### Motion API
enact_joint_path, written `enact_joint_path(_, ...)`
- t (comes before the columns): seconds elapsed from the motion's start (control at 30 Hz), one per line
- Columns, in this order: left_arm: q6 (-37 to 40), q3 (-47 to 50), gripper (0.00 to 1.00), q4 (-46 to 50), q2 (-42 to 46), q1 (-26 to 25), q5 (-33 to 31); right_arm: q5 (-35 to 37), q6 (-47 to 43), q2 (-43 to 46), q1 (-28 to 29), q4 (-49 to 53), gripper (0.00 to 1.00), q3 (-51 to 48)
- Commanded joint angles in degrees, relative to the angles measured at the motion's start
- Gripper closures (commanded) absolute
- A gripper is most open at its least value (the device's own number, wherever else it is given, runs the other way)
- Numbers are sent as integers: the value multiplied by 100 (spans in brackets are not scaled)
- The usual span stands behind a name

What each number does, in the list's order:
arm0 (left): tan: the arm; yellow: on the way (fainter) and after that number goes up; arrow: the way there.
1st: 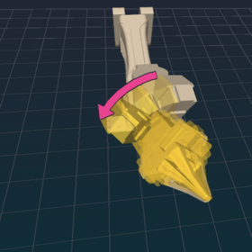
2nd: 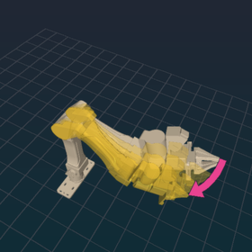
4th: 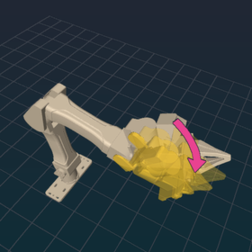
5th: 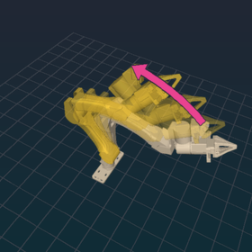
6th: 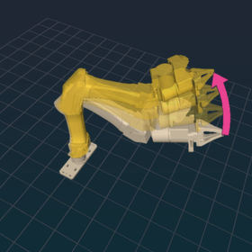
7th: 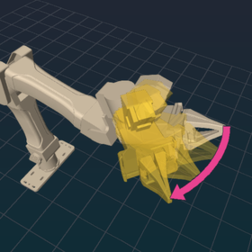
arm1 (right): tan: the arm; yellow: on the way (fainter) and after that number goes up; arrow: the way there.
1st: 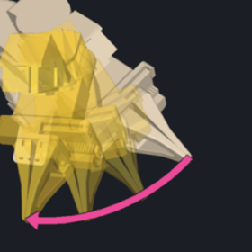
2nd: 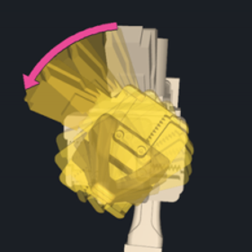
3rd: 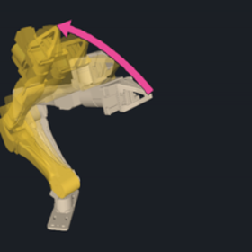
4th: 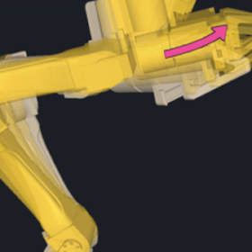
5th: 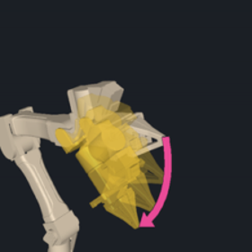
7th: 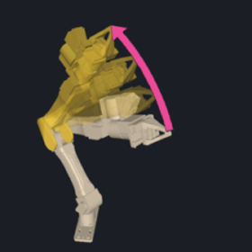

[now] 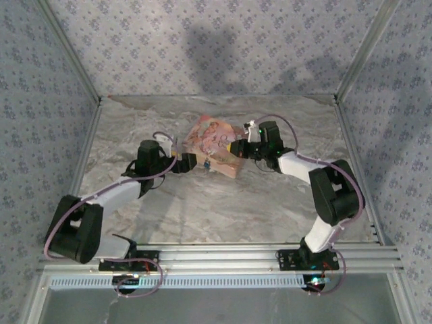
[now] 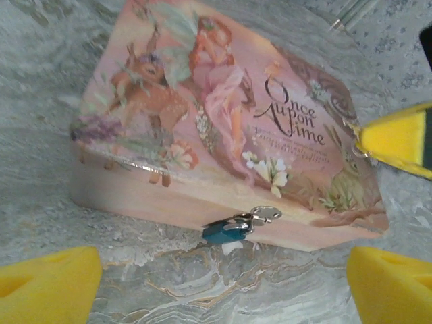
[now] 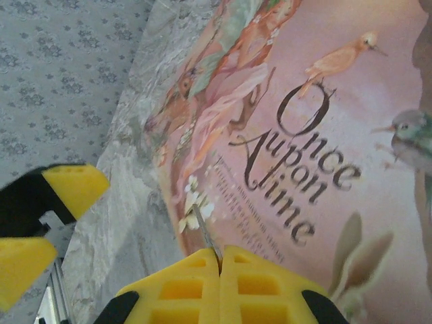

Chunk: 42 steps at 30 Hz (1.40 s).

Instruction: Unlock a padlock with a key

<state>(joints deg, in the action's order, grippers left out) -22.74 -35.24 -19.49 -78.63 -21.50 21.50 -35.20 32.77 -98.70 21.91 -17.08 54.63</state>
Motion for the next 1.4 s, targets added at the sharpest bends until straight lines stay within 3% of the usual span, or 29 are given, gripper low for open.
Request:
enact_joint_path(0.0,-52,115,11,-675,-325,23,710,-53,-16,-315,18,33,99,306)
enact_joint_path(0.5,507,-200,19,-647,-1434,-492,676,231,-228,-557,-3,604,99,43)
enact_joint_path(0.87,790,-434,21,-803,-1783,-750,45,251,-263,-485,11,662,99,34)
enact_joint_path(1.37,944,-1031,27,-560,-2287,-871,-190,349,-285,-431,46,774,99,77)
